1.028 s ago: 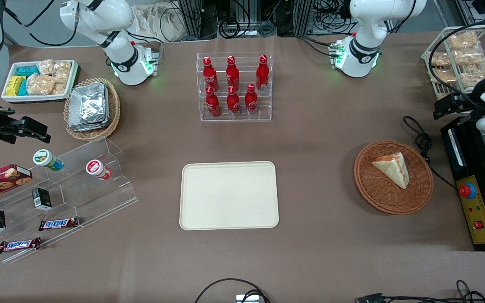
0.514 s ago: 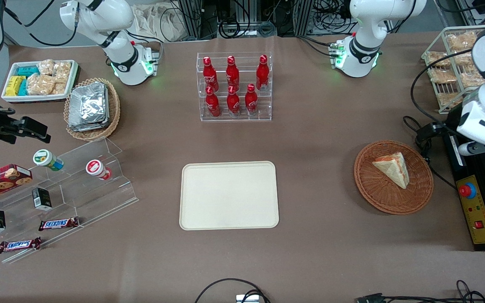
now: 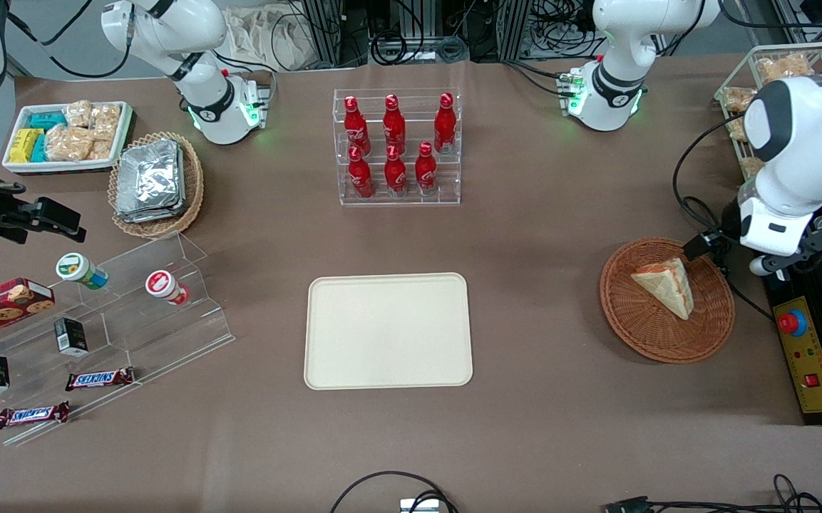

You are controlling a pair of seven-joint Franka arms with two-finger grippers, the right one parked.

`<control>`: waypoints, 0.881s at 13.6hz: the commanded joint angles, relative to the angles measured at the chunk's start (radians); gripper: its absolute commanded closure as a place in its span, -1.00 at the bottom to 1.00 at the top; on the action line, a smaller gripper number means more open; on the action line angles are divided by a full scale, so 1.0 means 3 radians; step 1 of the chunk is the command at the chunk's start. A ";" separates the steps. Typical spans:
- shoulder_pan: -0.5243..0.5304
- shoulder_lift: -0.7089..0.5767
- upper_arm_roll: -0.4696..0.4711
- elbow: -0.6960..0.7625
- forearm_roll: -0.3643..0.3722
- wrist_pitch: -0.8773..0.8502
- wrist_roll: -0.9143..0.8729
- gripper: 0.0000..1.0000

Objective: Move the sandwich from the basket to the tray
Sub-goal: 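Lower the open left gripper onto the wrapped sandwich in the basket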

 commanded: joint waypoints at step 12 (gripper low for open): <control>0.0063 0.0558 -0.0010 -0.0484 0.0075 0.1278 -0.0765 -1.00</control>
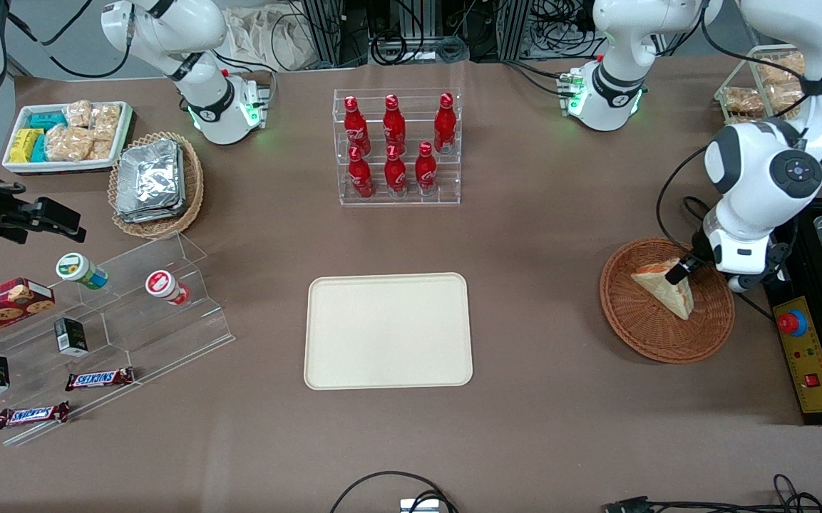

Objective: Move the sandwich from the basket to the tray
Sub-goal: 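Lower the open left gripper onto the wrapped sandwich in the basket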

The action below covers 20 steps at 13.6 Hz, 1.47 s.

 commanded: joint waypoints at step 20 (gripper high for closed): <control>0.0002 0.0268 -0.0010 -0.0377 0.0133 0.0899 0.0176 0.69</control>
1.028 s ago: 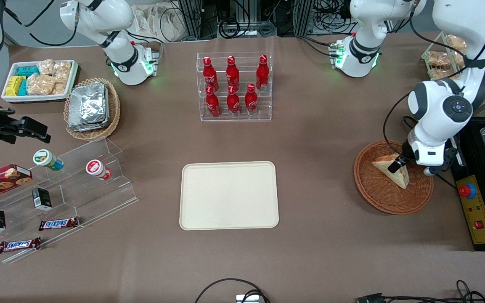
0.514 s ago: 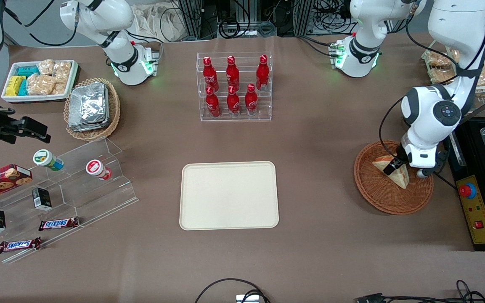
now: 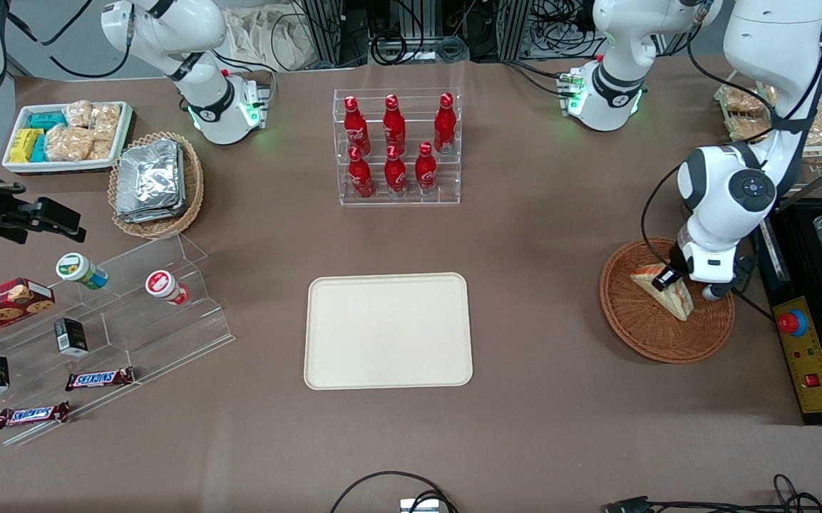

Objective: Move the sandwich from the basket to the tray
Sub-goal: 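Close the left gripper on the sandwich and lift it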

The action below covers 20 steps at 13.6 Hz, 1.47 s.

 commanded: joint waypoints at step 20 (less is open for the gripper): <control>-0.0135 -0.0663 -0.1000 0.1054 -0.0031 -0.1724 0.1027 0.81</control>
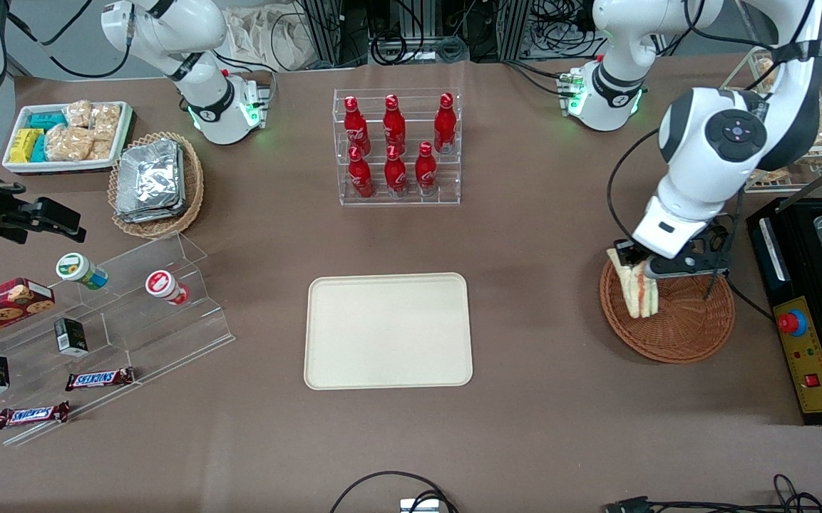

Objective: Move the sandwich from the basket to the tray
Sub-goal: 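Close the left gripper on the sandwich and lift it, then carry the held sandwich over to the cream tray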

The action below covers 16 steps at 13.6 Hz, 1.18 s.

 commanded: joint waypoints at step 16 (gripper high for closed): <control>-0.0944 0.2098 -0.0808 0.2453 0.0718 -0.0768 -0.1515 0.90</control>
